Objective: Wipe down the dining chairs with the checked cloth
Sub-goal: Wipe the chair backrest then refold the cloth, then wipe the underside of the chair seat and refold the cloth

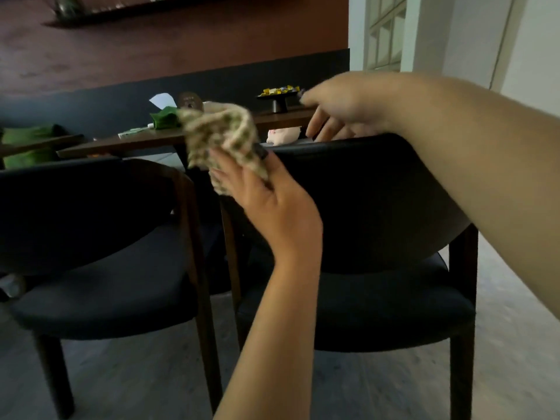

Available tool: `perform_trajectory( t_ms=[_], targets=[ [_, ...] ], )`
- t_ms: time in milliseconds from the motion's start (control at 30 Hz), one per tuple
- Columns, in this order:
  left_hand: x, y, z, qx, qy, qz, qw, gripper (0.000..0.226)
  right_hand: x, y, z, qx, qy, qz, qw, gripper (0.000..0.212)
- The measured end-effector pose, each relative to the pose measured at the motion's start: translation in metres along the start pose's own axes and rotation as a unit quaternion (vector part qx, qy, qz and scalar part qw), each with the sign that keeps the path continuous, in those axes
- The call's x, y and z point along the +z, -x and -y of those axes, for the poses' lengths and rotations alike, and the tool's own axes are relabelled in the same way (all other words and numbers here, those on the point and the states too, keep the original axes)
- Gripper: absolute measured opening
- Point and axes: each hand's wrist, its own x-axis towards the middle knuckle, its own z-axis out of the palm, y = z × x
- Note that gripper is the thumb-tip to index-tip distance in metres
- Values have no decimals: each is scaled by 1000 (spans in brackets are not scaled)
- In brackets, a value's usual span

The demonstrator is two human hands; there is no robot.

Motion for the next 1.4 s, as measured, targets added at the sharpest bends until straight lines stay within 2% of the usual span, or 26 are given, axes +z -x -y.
perform_trajectory(
  t_ms=[67, 100, 133, 200, 300, 333, 367, 400, 467, 533, 600, 633, 667, 733, 800, 867, 933, 1000, 1033, 1100, 1167, 1233, 1300, 1400],
  targets=[
    [1, 5, -5, 76, -42, 5, 996, 49, -20, 9, 22, -66, 11, -54, 996, 42],
    [1, 8, -5, 113, -55, 11, 992, 49, -19, 25, 21, -59, 18, -90, 994, 42],
    [0, 12, -4, 138, -58, 29, 988, 48, -14, 21, 25, -37, -13, -94, 995, 41],
    [-11, 18, 5, 185, -80, 75, 976, 46, -7, 37, 14, -111, -14, -77, 991, 37],
    [-41, 28, 20, 257, -127, 183, 940, 39, 4, 53, 19, -300, -63, -181, 934, 26],
    [-56, 32, 30, 274, -138, 219, 926, 39, 10, 63, 18, -371, -80, -208, 902, 24],
    [-71, 34, 40, 270, -138, 244, 921, 40, 15, 76, 7, -454, -64, -200, 866, 24],
    [-87, 35, 48, 234, -123, 254, 930, 41, 20, 91, -10, -512, -27, -177, 840, 24],
    [-112, 34, 53, 73, -77, 200, 974, 37, 31, 118, -51, -556, 90, -123, 817, 23],
    [-131, 33, 57, -70, -42, 132, 988, 22, 39, 126, -100, -519, 168, -81, 834, 22],
    [-147, 32, 63, -130, -58, 108, 984, 16, 54, 118, -148, -401, 178, -68, 896, 19],
    [-154, 34, 66, -149, -72, 107, 980, 14, 61, 109, -171, -307, 173, -68, 933, 17],
    [-161, 37, 71, -160, -86, 107, 977, 13, 70, 98, -191, -202, 175, -71, 961, 24],
    [-172, 47, 81, -184, -119, 110, 969, 8, 87, 75, -222, -41, 173, -72, 981, 60],
    [-182, 57, 94, -227, -131, 110, 959, 14, 99, 53, -244, 59, 72, -66, 993, 84],
    [-193, 62, 108, -292, -116, 122, 941, 15, 105, 39, -259, 124, -17, -53, 991, 84],
    [-201, 65, 120, -353, -98, 151, 918, 14, 109, 33, -270, 148, -33, -28, 988, 61],
    [-209, 67, 131, -388, -81, 169, 902, 16, 117, 30, -276, 139, -26, -39, 989, 32],
    [-212, 67, 135, -399, -81, 168, 898, 17, 120, 29, -278, 117, -27, -70, 990, 24],
    [-217, 66, 144, -425, -96, 140, 889, 20, 122, 23, -280, 18, -13, -192, 981, 14],
    [-219, 63, 158, -482, -115, 72, 866, 19, 123, 14, -275, -142, 84, -321, 933, 14],
    [-214, 61, 173, -561, -116, 10, 820, 22, 127, -3, -276, -268, 234, -360, 863, 19],
    [-204, 59, 182, -641, -77, -23, 763, 36, 135, -24, -286, -302, 365, -301, 828, 31],
    [-199, 57, 189, -693, 38, -37, 719, 32, 152, -54, -311, -245, 534, -88, 804, 55]
  ],
)
